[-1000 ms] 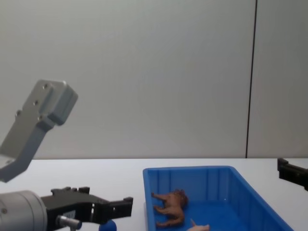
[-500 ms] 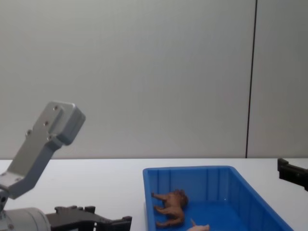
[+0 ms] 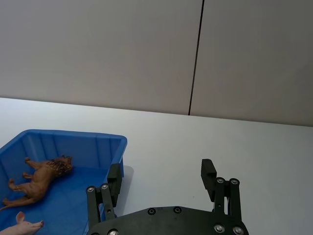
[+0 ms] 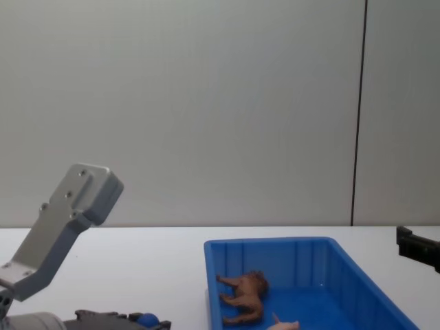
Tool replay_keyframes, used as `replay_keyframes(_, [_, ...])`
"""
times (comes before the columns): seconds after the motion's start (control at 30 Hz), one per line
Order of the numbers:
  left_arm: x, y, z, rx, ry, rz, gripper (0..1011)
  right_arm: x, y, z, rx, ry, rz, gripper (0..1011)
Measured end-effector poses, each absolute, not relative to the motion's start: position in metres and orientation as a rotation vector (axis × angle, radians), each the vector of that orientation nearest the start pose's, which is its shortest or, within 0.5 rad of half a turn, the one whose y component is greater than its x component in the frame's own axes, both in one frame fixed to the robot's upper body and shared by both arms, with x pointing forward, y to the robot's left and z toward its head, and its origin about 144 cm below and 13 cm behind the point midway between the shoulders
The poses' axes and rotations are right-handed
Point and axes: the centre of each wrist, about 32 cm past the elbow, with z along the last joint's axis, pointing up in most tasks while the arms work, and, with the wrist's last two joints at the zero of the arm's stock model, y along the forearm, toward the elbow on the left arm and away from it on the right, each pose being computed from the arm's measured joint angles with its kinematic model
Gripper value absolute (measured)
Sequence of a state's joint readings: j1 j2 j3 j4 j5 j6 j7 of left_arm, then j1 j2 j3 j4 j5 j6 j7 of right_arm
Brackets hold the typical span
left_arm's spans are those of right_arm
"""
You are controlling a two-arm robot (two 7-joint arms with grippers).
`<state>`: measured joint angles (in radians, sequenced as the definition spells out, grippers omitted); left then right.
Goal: Pick up the two dolls from the table and place them into the box.
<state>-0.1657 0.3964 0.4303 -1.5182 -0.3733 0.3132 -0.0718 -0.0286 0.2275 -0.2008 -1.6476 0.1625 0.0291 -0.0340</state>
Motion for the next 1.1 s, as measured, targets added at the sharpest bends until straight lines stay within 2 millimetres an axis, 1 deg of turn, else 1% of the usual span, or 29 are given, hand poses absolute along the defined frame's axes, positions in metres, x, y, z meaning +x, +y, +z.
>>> replay_keyframes(0.07, [0.480, 0.224, 1.147, 0.346, 0.180, 1.123, 357, 0.444, -0.225, 1.150, -0.059, -0.029, -1.393, 1001])
replay_keyframes(0.17, [0.480, 0.224, 1.147, 0.339, 0.172, 1.128, 314, 0.444, -0.225, 1.149, -0.060, -0.028, -1.393, 1001])
replay_keyframes(0.33, [0.479, 0.224, 1.149, 0.314, 0.147, 1.135, 285, 0.444, -0.225, 1.149, -0.060, -0.028, -1.392, 1001])
replay_keyframes(0.6, [0.480, 0.223, 1.159, 0.256, 0.082, 1.136, 243, 0.444, -0.225, 1.149, -0.060, -0.028, -1.392, 1001])
replay_keyframes(0.87, [0.485, 0.218, 1.178, 0.163, -0.014, 1.090, 203, 0.444, -0.225, 1.150, -0.059, -0.029, -1.392, 1001])
replay_keyframes(1.1, [0.490, 0.214, 1.190, 0.098, -0.065, 1.027, 170, 0.444, -0.225, 1.149, -0.059, -0.028, -1.392, 1001])
